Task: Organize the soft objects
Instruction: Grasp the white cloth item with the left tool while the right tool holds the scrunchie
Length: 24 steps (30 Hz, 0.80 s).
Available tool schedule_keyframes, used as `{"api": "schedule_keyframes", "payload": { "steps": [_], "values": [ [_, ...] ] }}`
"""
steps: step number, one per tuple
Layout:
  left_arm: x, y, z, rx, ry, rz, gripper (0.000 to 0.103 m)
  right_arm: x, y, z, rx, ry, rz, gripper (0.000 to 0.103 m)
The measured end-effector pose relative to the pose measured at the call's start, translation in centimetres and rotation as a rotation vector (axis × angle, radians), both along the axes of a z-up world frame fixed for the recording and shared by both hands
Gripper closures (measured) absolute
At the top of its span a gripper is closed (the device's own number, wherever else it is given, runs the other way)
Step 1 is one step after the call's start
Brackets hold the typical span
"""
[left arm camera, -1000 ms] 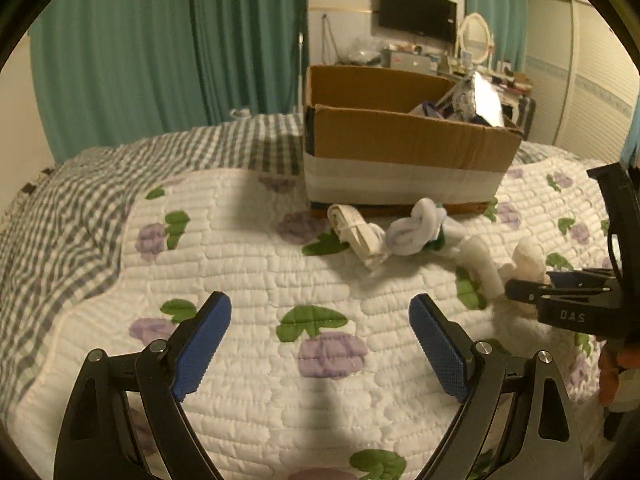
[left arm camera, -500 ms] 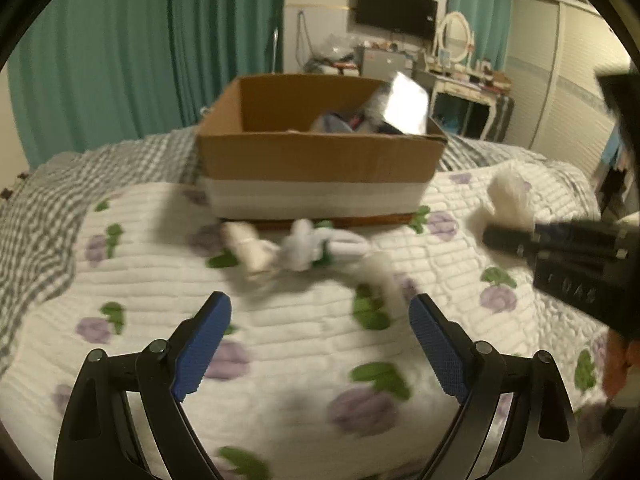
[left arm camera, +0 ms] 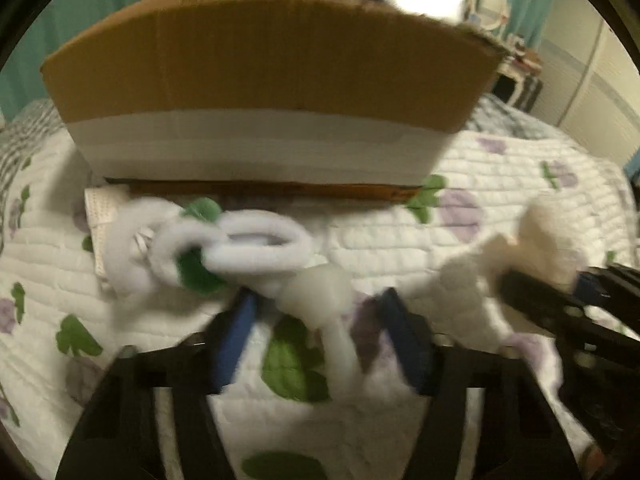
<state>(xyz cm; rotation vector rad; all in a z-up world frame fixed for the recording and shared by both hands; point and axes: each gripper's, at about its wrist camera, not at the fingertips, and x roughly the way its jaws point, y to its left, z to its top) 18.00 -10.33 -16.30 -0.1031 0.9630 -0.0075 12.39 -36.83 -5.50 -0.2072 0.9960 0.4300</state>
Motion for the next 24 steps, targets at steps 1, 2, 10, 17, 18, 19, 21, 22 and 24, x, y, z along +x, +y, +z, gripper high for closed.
{"api": "schedule_keyframes", "payload": {
  "steps": [1, 2, 10, 17, 18, 19, 21, 22, 24],
  "values": [
    [-0.2, 0.2, 0.0, 0.001, -0.006, -0.008, 0.057, 0.0, -0.1, 0.0, 0.003, 0.001, 0.0, 0.08],
    [-0.6, 0.3, 0.1, -0.003, -0.012, -0.026, 0.064, 0.0, -0.1, -0.1, 0.004, 0.001, -0.001, 0.08],
    [-6.4, 3.7, 2.0, -0.079, -0.026, -0.143, 0.072, -2.1, -1.1, 0.8, 0.022, -0.035, -0.065, 0.08],
    [-12.4, 7.1, 5.6, -0.069, -0.097, -0.214, 0.072, -6.9, 0.0, 3.9, 0.082, -0.104, -0.065, 0.08],
    [-13.2, 7.7, 6.3, -0.072, -0.111, -0.224, 0.072, -7.3, 0.2, 4.3, 0.086, -0.108, -0.068, 0.08],
    [-13.0, 7.3, 6.8, -0.073, -0.121, -0.233, 0.072, -7.7, 0.4, 4.8, 0.092, -0.114, -0.07, 0.081],
    [-14.2, 8.1, 8.3, -0.068, -0.162, -0.259, 0.072, -8.6, 0.9, 5.8, 0.117, -0.119, -0.072, 0.081],
    [-14.3, 8.0, 9.0, -0.066, -0.181, -0.274, 0.071, -9.0, 1.2, 6.4, 0.129, -0.12, -0.07, 0.081],
    [-15.2, 8.6, 10.5, -0.063, -0.227, -0.316, 0.072, -9.7, 1.8, 7.3, 0.131, -0.135, -0.07, 0.081]
  ]
}}
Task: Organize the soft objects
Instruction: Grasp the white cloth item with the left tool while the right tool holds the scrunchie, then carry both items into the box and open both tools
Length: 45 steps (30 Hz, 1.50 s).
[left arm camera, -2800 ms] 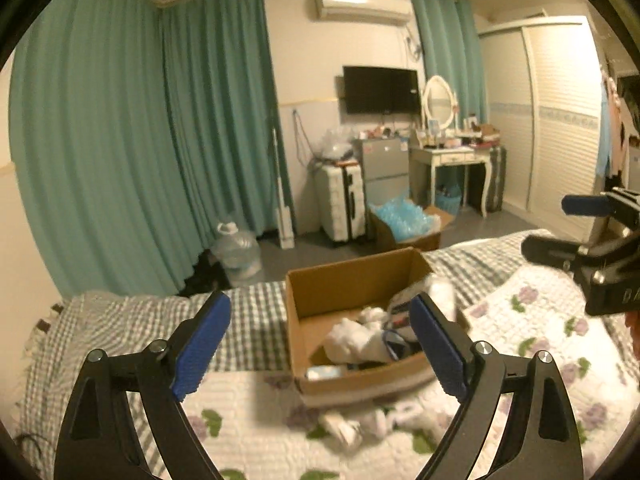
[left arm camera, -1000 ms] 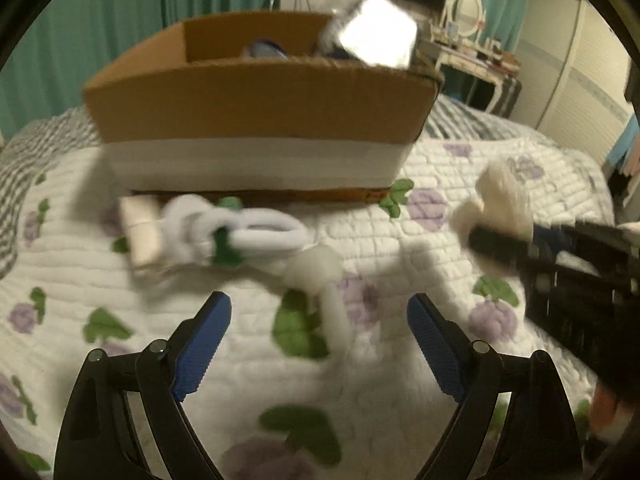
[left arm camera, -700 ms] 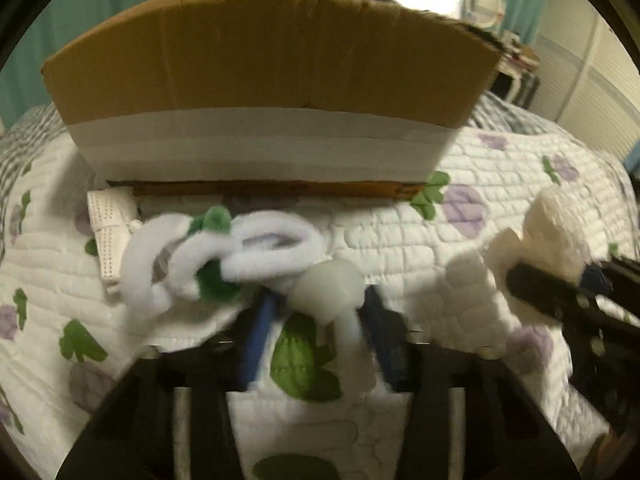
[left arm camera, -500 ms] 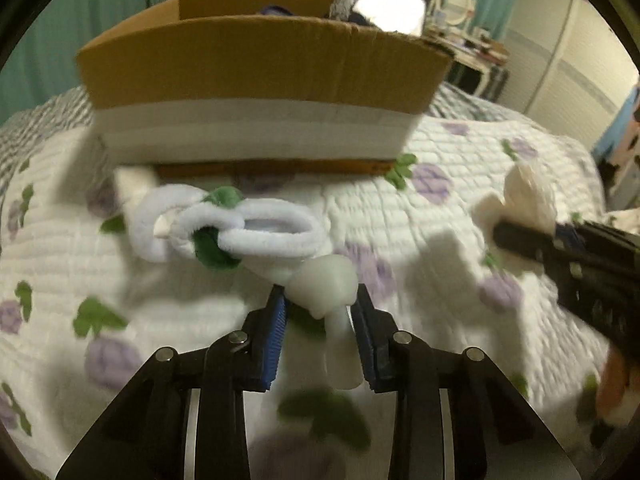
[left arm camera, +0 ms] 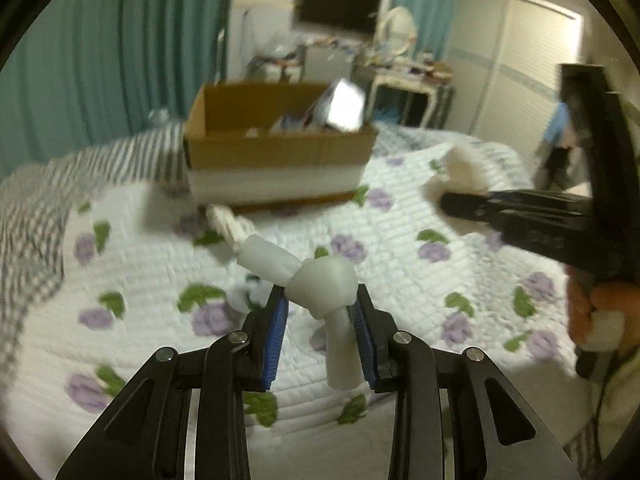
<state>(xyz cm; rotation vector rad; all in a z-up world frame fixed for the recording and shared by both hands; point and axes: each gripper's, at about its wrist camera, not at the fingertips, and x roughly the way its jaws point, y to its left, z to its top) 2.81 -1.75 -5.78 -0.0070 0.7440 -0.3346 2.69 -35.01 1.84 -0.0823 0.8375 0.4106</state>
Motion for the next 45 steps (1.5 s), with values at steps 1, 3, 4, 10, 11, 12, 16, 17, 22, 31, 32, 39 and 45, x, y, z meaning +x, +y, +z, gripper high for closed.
{"api": "schedule_keyframes", "payload": {
  "steps": [1, 3, 4, 10, 11, 12, 16, 17, 22, 31, 32, 39, 45],
  "values": [
    [0.1, -0.2, 0.5, 0.003, -0.014, -0.012, 0.072, -0.4, 0.4, 0.4, -0.005, -0.007, 0.003, 0.081],
    [-0.2, 0.2, 2.0, 0.026, -0.05, -0.034, 0.071, -1.0, 1.2, 1.2, -0.014, -0.022, 0.009, 0.081],
    [0.0, 0.4, 2.4, 0.038, -0.062, -0.037, 0.071, -1.2, 1.4, 1.5, -0.014, -0.03, 0.013, 0.081],
    [1.5, 1.5, 6.5, 0.067, -0.162, -0.028, 0.071, -1.0, 2.8, 3.6, -0.002, -0.069, 0.032, 0.081],
    [2.1, 1.5, 7.1, 0.073, -0.172, -0.026, 0.071, -0.7, 3.0, 4.2, -0.004, -0.08, 0.035, 0.081],
    [2.8, 1.6, 7.6, 0.08, -0.182, -0.025, 0.071, -0.3, 3.3, 4.7, -0.001, -0.09, 0.039, 0.081],
    [6.8, 1.2, 8.6, 0.115, -0.201, -0.031, 0.071, 1.9, 4.0, 6.8, 0.034, -0.124, 0.062, 0.08],
    [8.2, 1.1, 8.6, 0.12, -0.198, -0.026, 0.071, 2.7, 4.3, 7.3, 0.037, -0.132, 0.067, 0.08],
    [15.4, 0.8, 7.3, 0.099, -0.172, -0.019, 0.071, 8.1, 6.3, 8.5, 0.036, -0.16, 0.08, 0.08],
    [23.1, 0.5, 2.5, 0.167, -0.213, 0.033, 0.033, 18.8, 8.5, 5.8, 0.065, -0.158, 0.036, 0.051],
    [23.4, 0.6, 2.2, 0.165, -0.225, 0.046, 0.026, 19.4, 8.5, 5.6, 0.064, -0.167, 0.024, 0.031],
    [21.8, 1.6, 3.1, 0.178, -0.277, 0.108, 0.02, 20.9, 7.0, 5.2, 0.12, -0.201, -0.064, 0.018],
    [14.9, 3.3, 7.4, 0.147, -0.302, 0.134, 0.019, 16.5, 5.4, 7.7, 0.064, -0.232, -0.106, 0.008]
  ]
}}
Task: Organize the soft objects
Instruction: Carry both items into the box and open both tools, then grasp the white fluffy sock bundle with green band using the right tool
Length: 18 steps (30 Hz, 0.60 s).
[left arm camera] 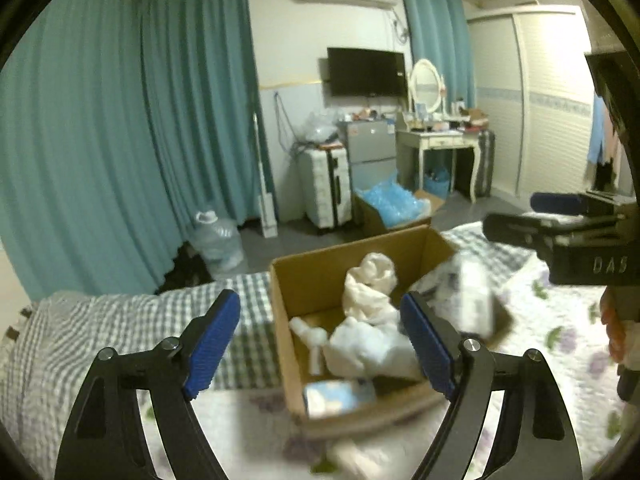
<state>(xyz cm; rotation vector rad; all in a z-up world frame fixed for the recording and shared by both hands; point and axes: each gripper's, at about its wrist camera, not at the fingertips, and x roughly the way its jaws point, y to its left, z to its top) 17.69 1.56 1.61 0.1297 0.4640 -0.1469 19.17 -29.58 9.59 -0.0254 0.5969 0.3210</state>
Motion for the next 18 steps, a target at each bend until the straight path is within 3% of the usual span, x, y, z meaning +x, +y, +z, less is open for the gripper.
{"api": "schedule_keyframes", "payload": {
  "steps": [2, 6, 10, 14, 18],
  "values": [
    [-2.3, 0.5, 1.5, 0.004, 0.003, 0.009, 0.009, -2.3, -0.2, 1.5, -0.04, -0.006, -0.002, 0.008],
    [-7.2, 1.7, 3.9, -0.005, -0.014, -0.007, 0.009, -8.5, 0.1, 4.5, -0.146, -0.02, 0.005, 0.006],
    [-11.0, 2.1, 3.8, 0.019, -0.052, 0.027, 0.008, -13.8, 0.7, 5.7, -0.168, -0.025, 0.032, 0.003],
    [-13.0, 3.0, 0.9, 0.007, -0.002, 0.047, 0.008, -17.2, 1.7, 3.6, -0.137, 0.023, 0.023, 0.003],
    [-13.0, 3.3, -4.2, 0.03, 0.049, 0.087, 0.009, -18.6, 2.8, -1.6, -0.059, 0.1, 0.008, 0.003]
  ]
}}
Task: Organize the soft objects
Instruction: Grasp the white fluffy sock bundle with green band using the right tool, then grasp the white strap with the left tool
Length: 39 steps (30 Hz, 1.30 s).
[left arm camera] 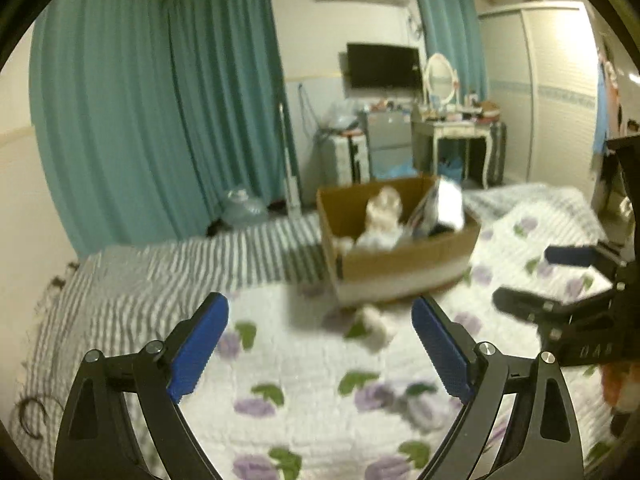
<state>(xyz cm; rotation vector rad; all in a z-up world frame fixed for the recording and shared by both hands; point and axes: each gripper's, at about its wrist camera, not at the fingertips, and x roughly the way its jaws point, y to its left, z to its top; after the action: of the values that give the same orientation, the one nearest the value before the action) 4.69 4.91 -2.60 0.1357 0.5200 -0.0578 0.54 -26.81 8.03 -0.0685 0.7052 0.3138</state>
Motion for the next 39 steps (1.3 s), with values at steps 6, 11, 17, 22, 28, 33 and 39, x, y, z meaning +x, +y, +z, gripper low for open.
{"api": "schedule_keyframes", "payload": {
  "steps": [6, 11, 17, 22, 28, 33, 39],
  "values": [
    [0.3, 1.7, -7.3, -0.002, 0.124, 0.063, 0.009, -0.4, 2.8, -10.3, 0.066, 0.151, 0.082, 0.003],
    [0.4, 4.2, -7.8, -0.092, 0.163, 0.135, 0.009, 0.8, 5.2, -15.6, -0.015, 0.267, 0.113, 0.004],
    [-0.1, 3.4, -7.9, -0.055, 0.133, 0.14, 0.009, 2.1, 6.7, -16.8, 0.004, 0.307, 0.15, 0.025],
    [-1.1, 2.5, -6.8, -0.017, 0.077, 0.167, 0.009, 1.3, 6.9, -16.6, -0.002, 0.297, 0.18, 0.065],
    [-1.7, -0.1, -5.8, 0.009, 0.068, 0.123, 0.009, 0.0, 5.1, -14.3, 0.006, 0.236, 0.165, 0.07],
    [-0.1, -2.4, -4.2, -0.03, 0.116, 0.053, 0.009, 0.7, 1.8, -10.9, 0.024, 0.175, 0.112, 0.07],
    [4.3, -5.5, -3.6, -0.019, 0.132, 0.034, 0.009, 5.2, -1.1, -6.0, -0.063, 0.088, 0.125, 0.07]
  ]
}}
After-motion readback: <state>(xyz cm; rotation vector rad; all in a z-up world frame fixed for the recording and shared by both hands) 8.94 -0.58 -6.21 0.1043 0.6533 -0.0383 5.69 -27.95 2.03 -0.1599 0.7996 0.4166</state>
